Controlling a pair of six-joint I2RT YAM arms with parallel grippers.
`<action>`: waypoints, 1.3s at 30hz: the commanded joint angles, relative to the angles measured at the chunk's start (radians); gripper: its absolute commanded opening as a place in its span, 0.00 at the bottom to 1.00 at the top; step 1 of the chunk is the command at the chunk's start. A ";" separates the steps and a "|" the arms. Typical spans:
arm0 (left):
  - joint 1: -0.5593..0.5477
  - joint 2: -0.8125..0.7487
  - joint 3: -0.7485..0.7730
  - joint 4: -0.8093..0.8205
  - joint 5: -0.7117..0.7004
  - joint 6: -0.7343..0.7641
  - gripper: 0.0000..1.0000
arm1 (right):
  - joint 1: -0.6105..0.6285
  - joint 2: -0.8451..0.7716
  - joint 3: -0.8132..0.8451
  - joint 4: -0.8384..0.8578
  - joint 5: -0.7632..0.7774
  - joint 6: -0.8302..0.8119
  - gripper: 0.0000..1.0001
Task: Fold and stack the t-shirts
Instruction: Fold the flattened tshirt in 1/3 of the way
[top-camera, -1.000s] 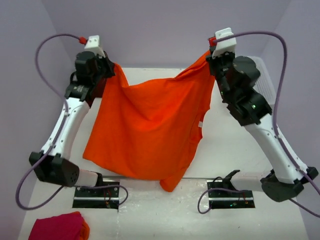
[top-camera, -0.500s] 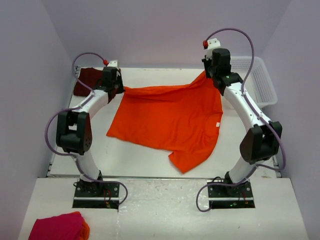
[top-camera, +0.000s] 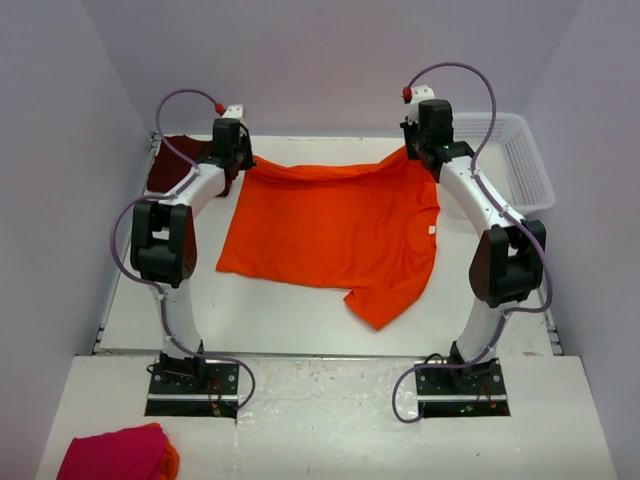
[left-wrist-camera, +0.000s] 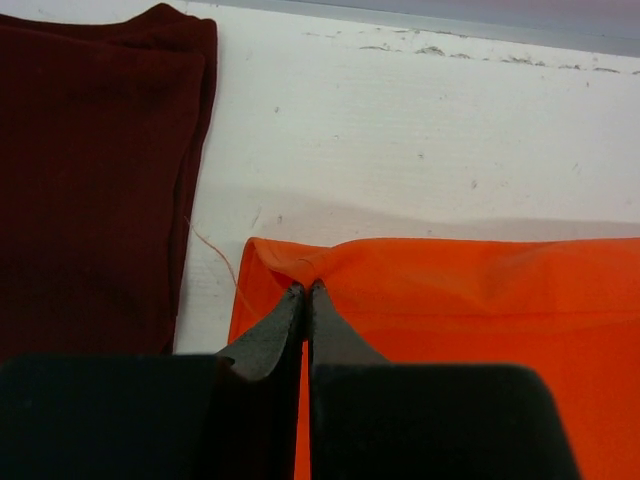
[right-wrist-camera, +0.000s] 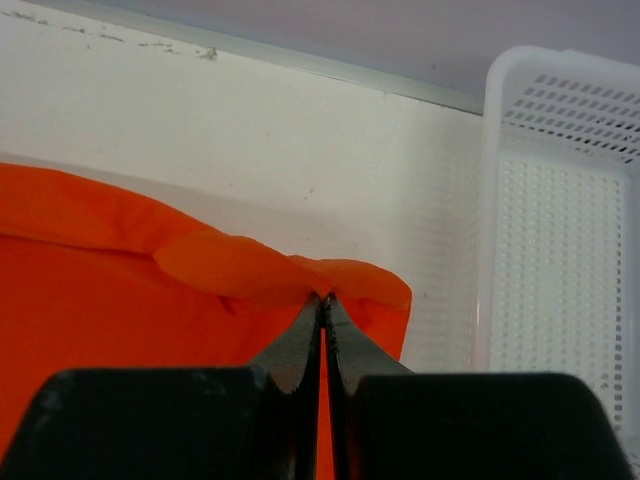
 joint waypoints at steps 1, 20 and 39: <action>0.014 0.000 0.022 0.007 -0.031 0.017 0.00 | -0.009 -0.069 -0.029 0.005 -0.010 0.050 0.00; 0.020 0.008 -0.034 -0.165 -0.095 -0.036 0.00 | 0.055 -0.294 -0.371 -0.141 0.045 0.224 0.00; 0.017 0.004 -0.110 -0.188 -0.083 -0.049 0.00 | 0.103 -0.265 -0.489 -0.271 0.153 0.367 0.00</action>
